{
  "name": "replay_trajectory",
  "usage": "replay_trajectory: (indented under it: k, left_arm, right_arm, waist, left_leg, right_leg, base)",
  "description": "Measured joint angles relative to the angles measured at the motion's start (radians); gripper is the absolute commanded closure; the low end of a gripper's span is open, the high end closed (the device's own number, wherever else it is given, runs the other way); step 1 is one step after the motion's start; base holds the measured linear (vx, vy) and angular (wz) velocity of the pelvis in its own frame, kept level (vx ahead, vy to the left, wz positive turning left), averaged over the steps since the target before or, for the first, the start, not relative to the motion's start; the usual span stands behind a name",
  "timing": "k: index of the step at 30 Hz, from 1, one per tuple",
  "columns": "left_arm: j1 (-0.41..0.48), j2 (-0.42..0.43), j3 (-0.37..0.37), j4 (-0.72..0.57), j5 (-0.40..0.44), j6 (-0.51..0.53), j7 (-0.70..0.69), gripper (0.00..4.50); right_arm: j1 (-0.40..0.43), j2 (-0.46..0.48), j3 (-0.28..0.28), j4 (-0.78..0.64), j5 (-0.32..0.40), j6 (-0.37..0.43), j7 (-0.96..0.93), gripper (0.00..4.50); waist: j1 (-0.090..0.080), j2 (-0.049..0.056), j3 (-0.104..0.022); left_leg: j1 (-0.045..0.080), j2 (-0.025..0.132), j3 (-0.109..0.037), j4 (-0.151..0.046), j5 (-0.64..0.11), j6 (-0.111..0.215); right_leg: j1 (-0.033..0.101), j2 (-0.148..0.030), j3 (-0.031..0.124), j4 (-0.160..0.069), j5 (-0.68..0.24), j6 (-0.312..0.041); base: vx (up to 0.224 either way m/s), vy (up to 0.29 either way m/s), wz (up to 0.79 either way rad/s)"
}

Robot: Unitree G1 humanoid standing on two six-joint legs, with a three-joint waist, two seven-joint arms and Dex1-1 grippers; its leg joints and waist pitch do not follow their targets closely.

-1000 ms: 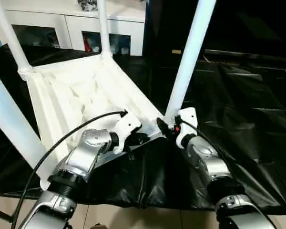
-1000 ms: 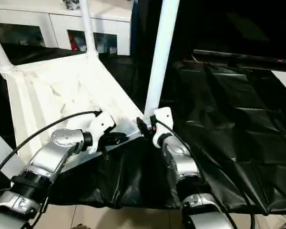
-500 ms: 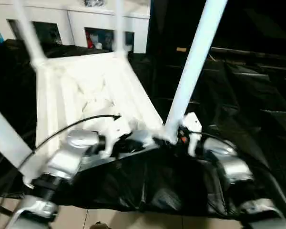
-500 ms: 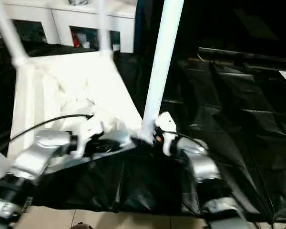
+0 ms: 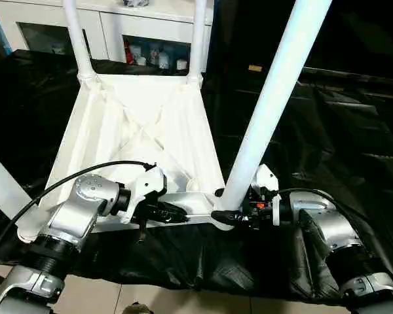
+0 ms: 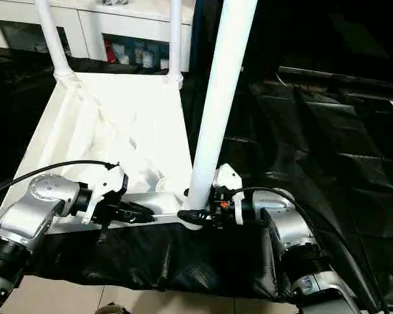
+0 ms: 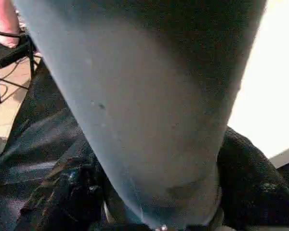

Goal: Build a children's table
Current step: Rotate leg to tighten

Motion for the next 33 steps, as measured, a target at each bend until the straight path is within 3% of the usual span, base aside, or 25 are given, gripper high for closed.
replay_trajectory:
  k: [5, 9, 15, 19, 21, 27, 30, 33]
  left_arm:
    - [-0.002, -0.005, 0.001, 0.009, 0.002, 0.0, 0.01, 4.5]
    - [-0.02, -0.033, 0.01, 0.032, 0.025, 0.015, 0.083, 4.5]
    - [-0.041, -0.132, 0.036, 0.061, 0.072, 0.072, 0.27, 4.5]
    - [-0.047, -0.231, 0.043, 0.058, 0.116, 0.129, 0.446, 4.5]
    - [-0.046, -0.264, 0.042, 0.054, 0.126, 0.145, 0.493, 4.5]
    - [-0.017, -0.289, 0.037, 0.006, 0.155, 0.154, 0.53, 4.5]
    - [-0.013, -0.289, 0.036, -0.006, 0.156, 0.156, 0.53, 4.5]
    - [-0.013, -0.283, 0.035, -0.013, 0.155, 0.157, 0.518, 4.5]
  right_arm:
    - [0.02, 0.009, -0.013, -0.02, 0.0, 0.01, -0.024, 1.82]
    - [0.027, 0.055, -0.052, -0.003, -0.015, 0.004, -0.164, 1.83]
    - [0.021, 0.155, -0.134, 0.061, -0.031, -0.018, -0.461, 1.83]
    - [-0.023, 0.252, -0.197, 0.128, -0.068, -0.026, -0.75, 1.84]
    - [-0.043, 0.255, -0.195, 0.147, -0.105, -0.032, -0.816, 1.84]
    - [-0.068, 0.258, -0.192, 0.184, -0.122, -0.054, -0.854, 1.84]
    - [-0.068, 0.258, -0.192, 0.184, -0.122, -0.065, -0.853, 1.14]
    - [-0.064, 0.254, -0.194, 0.182, -0.12, -0.074, -0.818, 1.04]
  waist:
    - [0.002, 0.0, 0.0]
    - [-0.005, -0.001, 0.0]
    - [-0.009, 0.001, -0.001]
    - [-0.022, 0.006, -0.004]
    - [-0.026, 0.008, -0.005]
    - [-0.029, 0.011, -0.007]
    - [-0.028, 0.011, -0.008]
    - [-0.027, 0.011, -0.008]
  left_leg:
    - [0.001, 0.0, 0.0, 0.0, 0.0, 0.0]
    - [0.006, 0.0, -0.002, -0.001, 0.0, 0.0]
    - [0.009, 0.0, -0.003, -0.001, 0.0, 0.0]
    - [0.009, -0.002, -0.004, -0.001, 0.0, 0.0]
    - [0.007, -0.002, -0.004, -0.002, 0.0, 0.0]
    - [0.007, -0.002, -0.003, -0.002, 0.0, 0.0]
    - [0.007, -0.002, -0.003, -0.002, 0.0, 0.0]
    - [0.007, -0.001, -0.003, -0.005, 0.0, 0.0]
  right_leg:
    - [0.001, 0.0, 0.0, 0.0, 0.0, 0.0]
    - [0.003, 0.0, 0.001, 0.001, 0.001, -0.002]
    - [0.005, 0.0, 0.001, 0.001, -0.001, 0.003]
    - [0.005, -0.001, 0.001, -0.003, -0.002, 0.003]
    - [0.005, -0.001, 0.0, -0.008, -0.002, 0.003]
    - [0.007, -0.001, 0.001, -0.014, -0.001, 0.003]
    - [0.007, -0.001, 0.002, -0.013, 0.006, 0.003]
    - [0.006, 0.0, 0.0, -0.012, 0.007, 0.003]
  base:
    - [0.0, 0.0, 0.0]
    - [0.0, 0.0, 0.0]
    - [0.0, 0.0, 0.0]
    - [0.0, 0.0, 0.0]
    - [0.0, 0.0, 0.0]
    - [0.0, 0.0, 0.0]
    - [0.0, 0.0, 0.0]
    - [0.0, 0.0, 0.0]
